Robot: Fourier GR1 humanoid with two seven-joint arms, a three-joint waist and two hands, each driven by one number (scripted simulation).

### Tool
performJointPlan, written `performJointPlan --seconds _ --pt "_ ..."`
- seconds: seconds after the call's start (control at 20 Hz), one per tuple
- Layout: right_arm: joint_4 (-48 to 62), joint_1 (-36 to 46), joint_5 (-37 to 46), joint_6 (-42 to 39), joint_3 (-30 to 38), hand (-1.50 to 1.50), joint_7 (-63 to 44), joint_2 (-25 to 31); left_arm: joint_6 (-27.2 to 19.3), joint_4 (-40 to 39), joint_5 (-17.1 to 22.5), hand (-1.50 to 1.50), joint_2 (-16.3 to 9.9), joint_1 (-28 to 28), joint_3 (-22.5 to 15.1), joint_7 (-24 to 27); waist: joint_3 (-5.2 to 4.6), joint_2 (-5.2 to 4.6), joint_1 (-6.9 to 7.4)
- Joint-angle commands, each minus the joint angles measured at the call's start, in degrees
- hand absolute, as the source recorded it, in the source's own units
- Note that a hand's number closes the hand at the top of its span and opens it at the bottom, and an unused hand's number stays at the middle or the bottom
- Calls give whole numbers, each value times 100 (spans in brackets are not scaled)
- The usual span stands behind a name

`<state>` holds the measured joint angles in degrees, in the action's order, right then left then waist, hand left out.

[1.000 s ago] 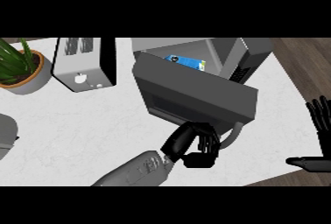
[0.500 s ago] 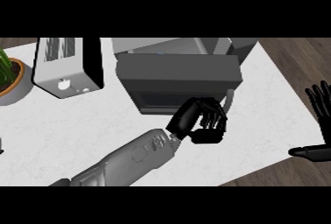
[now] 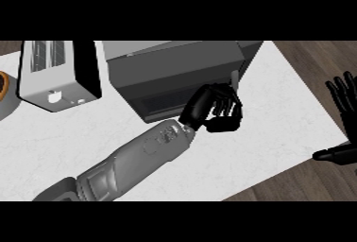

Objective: Pick up the milk, place it into the microwave and close the microwave

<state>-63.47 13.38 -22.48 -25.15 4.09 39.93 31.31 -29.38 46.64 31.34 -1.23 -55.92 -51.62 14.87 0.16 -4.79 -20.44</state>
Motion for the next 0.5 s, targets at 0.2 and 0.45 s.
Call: performJointPlan --seconds 0.2,0.45 --pt "-195 310 -253 -610 -121 -150 -49 145 -93 -287 272 150 115 -673 209 103 24 -102 -242" --pt "-370 420 -443 -877 -303 -150 -272 139 -113 -447 460 150 118 -975 343 125 36 -152 -334"
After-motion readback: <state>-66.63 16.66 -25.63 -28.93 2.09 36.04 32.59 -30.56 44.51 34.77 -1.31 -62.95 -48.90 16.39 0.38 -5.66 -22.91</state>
